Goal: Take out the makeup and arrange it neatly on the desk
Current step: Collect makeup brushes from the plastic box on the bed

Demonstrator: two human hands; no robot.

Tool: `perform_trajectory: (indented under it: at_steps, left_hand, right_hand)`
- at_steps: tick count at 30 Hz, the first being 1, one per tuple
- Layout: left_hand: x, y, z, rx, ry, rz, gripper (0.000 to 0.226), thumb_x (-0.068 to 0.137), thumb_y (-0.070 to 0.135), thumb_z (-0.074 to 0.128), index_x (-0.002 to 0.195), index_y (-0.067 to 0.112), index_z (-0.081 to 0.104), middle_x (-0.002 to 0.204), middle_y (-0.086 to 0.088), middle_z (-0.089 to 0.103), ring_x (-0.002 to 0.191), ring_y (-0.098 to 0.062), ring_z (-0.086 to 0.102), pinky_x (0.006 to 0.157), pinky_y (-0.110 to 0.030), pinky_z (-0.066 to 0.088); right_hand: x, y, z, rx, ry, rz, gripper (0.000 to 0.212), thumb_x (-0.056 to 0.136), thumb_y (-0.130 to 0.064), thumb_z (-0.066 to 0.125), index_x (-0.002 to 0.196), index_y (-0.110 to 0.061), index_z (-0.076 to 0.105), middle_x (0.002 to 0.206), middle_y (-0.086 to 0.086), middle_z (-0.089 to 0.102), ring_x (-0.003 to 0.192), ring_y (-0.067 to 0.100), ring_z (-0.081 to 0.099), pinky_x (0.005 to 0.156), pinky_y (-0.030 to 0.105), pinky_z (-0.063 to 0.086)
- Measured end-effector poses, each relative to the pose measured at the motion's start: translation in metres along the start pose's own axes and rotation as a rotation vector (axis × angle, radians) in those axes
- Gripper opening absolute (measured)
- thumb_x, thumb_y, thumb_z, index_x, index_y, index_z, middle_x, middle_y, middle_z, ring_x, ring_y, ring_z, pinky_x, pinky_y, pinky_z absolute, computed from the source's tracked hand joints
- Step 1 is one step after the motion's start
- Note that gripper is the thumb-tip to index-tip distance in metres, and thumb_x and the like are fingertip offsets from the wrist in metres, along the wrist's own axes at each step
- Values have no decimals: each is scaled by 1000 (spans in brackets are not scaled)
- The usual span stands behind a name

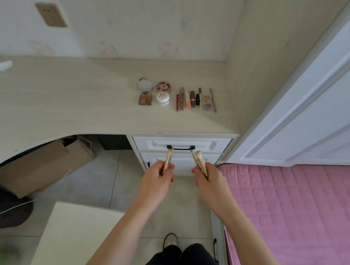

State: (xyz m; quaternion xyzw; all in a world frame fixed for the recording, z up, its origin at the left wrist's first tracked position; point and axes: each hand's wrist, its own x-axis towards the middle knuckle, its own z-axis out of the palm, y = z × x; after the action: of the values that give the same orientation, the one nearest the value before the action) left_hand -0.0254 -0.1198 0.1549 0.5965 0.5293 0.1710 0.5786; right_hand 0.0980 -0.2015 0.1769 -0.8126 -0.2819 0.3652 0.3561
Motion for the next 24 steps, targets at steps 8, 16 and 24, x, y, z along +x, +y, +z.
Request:
perform_trajectory:
  at_steps: [8,16,24]
  left_hand:
    - [72,19,27,-16,-36,-66,17,91,13,47,94,20,62,70,-1,58,53,-16,43,55,-33,35]
    - [167,79,66,8,-20,-99,21,90,9,44,100,19,60,75,-3,63,61,-18,53,58,-31,42]
    - [245,128,100,-112,-41,-154,18,93,3,43,102,9,58,70,-8,59,49,-16,53,50,-26,48]
  right_hand:
    - [83,-14,-15,-1,-31,29,23,96,-23,47,90,-2,55,68,3,48,59,17,42,55,30,32]
    - [190,-47,-52,-71,-75,-30,23,98,-24,43,94,-6,57,70,4,52,60,17,44,54,28,34]
    - [278,-67,-91,-167,-30,-14,18,99,-26,42,89,-13,50,68,-1,50,57,12,45,46,21,32]
